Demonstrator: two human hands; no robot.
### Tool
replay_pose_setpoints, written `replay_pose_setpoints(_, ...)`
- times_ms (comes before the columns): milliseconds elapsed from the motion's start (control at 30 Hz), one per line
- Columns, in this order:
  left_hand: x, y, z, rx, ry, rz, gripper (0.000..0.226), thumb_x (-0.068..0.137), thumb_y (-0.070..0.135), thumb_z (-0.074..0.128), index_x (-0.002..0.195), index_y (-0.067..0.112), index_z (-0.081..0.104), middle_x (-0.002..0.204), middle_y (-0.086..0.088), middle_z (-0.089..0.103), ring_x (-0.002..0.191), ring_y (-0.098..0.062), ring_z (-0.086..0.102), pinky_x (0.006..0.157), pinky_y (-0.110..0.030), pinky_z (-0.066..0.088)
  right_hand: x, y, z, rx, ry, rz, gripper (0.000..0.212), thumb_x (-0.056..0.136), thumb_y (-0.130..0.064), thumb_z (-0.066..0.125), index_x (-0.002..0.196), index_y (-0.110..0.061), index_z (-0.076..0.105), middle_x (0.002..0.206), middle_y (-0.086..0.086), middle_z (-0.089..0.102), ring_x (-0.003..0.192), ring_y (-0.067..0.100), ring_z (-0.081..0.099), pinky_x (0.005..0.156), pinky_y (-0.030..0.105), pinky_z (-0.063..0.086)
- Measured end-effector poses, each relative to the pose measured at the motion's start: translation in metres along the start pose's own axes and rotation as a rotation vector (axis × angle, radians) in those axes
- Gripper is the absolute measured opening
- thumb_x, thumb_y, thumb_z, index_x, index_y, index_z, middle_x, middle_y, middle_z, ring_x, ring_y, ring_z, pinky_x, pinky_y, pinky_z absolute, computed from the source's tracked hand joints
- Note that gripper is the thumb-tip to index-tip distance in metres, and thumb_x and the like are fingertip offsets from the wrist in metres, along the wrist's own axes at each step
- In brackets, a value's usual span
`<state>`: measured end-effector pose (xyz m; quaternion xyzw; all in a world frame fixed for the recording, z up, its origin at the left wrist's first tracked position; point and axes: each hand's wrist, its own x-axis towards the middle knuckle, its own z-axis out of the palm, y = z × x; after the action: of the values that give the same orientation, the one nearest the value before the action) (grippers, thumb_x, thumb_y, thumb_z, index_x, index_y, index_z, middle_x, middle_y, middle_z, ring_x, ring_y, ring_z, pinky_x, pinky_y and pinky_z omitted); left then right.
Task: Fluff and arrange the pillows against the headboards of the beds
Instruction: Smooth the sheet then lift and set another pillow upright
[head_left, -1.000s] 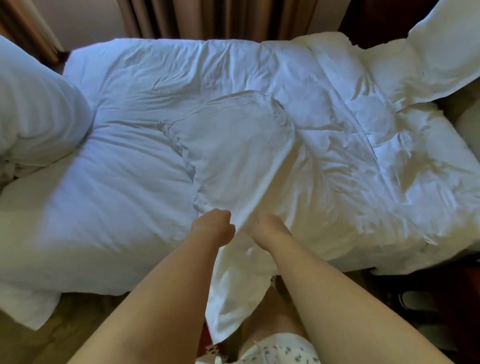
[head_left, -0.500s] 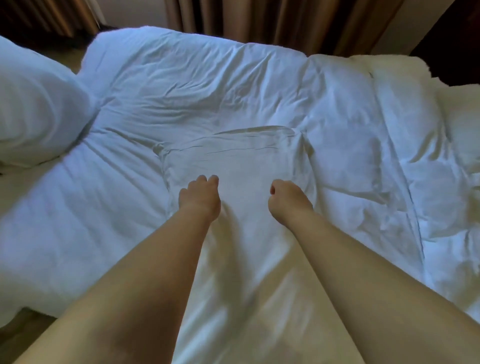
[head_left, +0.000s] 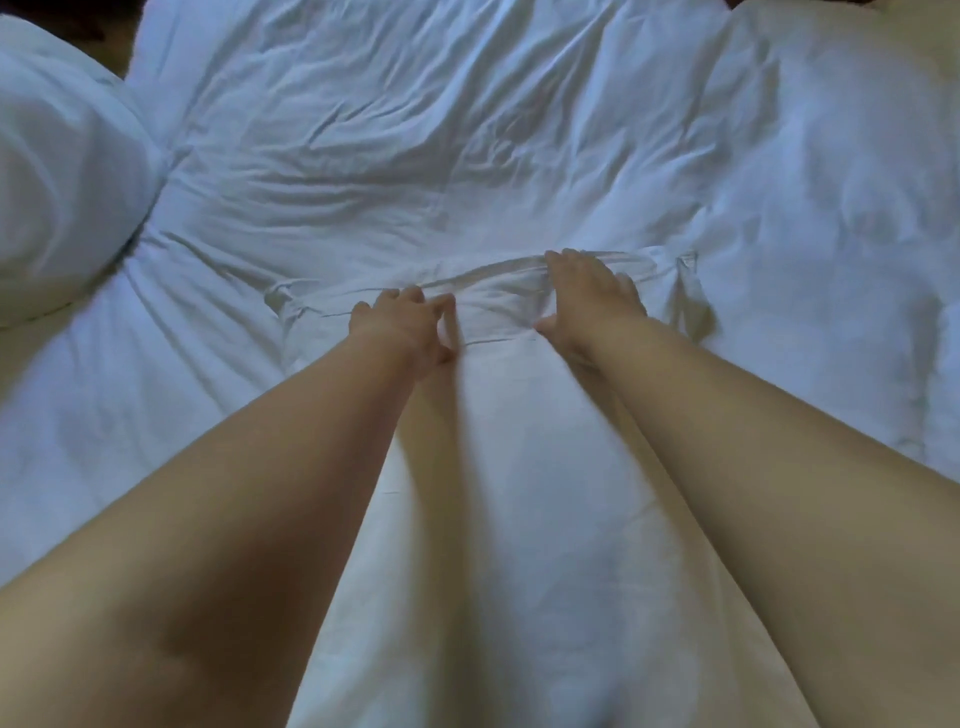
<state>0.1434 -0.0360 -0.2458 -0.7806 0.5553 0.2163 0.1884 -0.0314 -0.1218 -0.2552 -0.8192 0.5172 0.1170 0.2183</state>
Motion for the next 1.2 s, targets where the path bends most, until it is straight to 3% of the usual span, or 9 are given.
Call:
replay_pose_setpoints(100,0.013,0.002,0.023,0.023,-0.072,-0.005,0.065,0.09,0.041,0.056,0.147,0.041,0.023,0.149,0.0,0.035,0.139,-0.026,0.031,0.108,-0.048,0.029,0.02,0.003,0.027,-0.115,-0.135,0.025,0.079,0.093,-0.043,0.049,0.153,-0.02,0.003,0.161,0.0,0.003,0.148,0.015,0.001,0.115,0.053,0.0)
replay_pose_setpoints(200,0.021,0.002,0.034,0.031,-0.038,-0.002,0.067,0.091,0.041,0.054,0.148,0.042,0.02,0.149,0.0,0.034,0.14,-0.025,0.031,0.108,-0.047,0.029,0.032,-0.002,0.047,-0.21,-0.124,0.05,0.08,0.092,-0.038,0.052,0.153,-0.019,0.003,0.159,0.003,0.012,0.146,0.018,0.01,0.114,0.055,0.005)
replay_pose_setpoints(333,0.028,0.001,0.035,-0.029,-0.039,-0.011,0.065,0.092,0.036,0.052,0.148,0.042,0.021,0.148,-0.001,0.034,0.139,-0.025,0.031,0.111,-0.047,0.03,0.043,-0.006,0.033,-0.284,-0.081,0.017,0.096,0.082,-0.049,0.064,0.152,-0.019,0.005,0.152,0.007,0.026,0.139,0.026,0.027,0.111,0.053,0.017)
replay_pose_setpoints(467,0.027,0.007,0.032,-0.006,-0.034,-0.036,0.062,0.091,0.03,0.053,0.146,0.041,0.027,0.144,-0.001,0.04,0.136,-0.026,0.035,0.108,-0.047,0.031,0.046,-0.015,0.021,-0.364,-0.132,0.025,0.071,0.082,-0.044,0.066,0.14,-0.016,0.035,0.139,0.006,0.039,0.132,0.026,0.034,0.11,0.052,0.02)
replay_pose_setpoints(600,0.017,0.01,0.023,-0.046,0.019,-0.052,0.05,0.086,0.025,0.06,0.132,0.037,0.045,0.133,-0.002,0.053,0.127,-0.028,0.046,0.104,-0.048,0.031,0.032,-0.025,0.016,-0.37,-0.123,0.011,0.043,0.092,-0.02,0.047,0.135,-0.017,0.046,0.138,0.005,0.045,0.132,0.024,0.037,0.111,0.048,0.019)
replay_pose_setpoints(767,-0.013,0.006,0.018,-0.053,0.018,-0.012,0.036,0.09,0.028,0.055,0.126,0.03,0.053,0.128,-0.005,0.056,0.121,-0.03,0.053,0.098,-0.043,0.04,-0.007,-0.035,0.01,-0.413,-0.105,-0.041,0.038,0.092,-0.013,0.045,0.129,-0.019,0.053,0.133,0.005,0.051,0.127,0.025,0.044,0.108,0.042,0.024)
replay_pose_setpoints(867,-0.038,0.001,0.02,-0.081,-0.03,0.01,0.037,0.09,0.032,0.056,0.126,0.026,0.052,0.128,-0.006,0.056,0.121,-0.029,0.053,0.096,-0.041,0.041,-0.036,-0.043,0.006,-0.461,-0.066,-0.078,0.033,0.091,-0.013,0.047,0.121,-0.021,0.057,0.125,0.003,0.057,0.12,0.024,0.05,0.11,0.044,0.021)
replay_pose_setpoints(1000,-0.07,-0.005,0.018,-0.212,-0.072,0.039,0.037,0.091,0.031,0.055,0.127,0.026,0.055,0.127,-0.006,0.058,0.119,-0.027,0.053,0.096,-0.038,0.043,-0.079,-0.046,-0.001,-0.494,-0.039,-0.071,0.029,0.087,-0.011,0.048,0.11,-0.022,0.062,0.113,0.0,0.062,0.112,0.024,0.055,0.109,0.043,0.021)
replay_pose_setpoints(1200,-0.124,-0.004,0.011,-0.437,-0.05,0.078,0.035,0.093,0.033,0.05,0.122,0.018,0.06,0.124,-0.007,0.061,0.116,-0.028,0.056,0.094,-0.034,0.045,-0.14,-0.068,-0.019,-0.494,-0.046,-0.015,0.03,0.089,-0.007,0.045,0.112,-0.017,0.062,0.114,0.004,0.063,0.111,0.027,0.057,0.105,0.039,0.03)
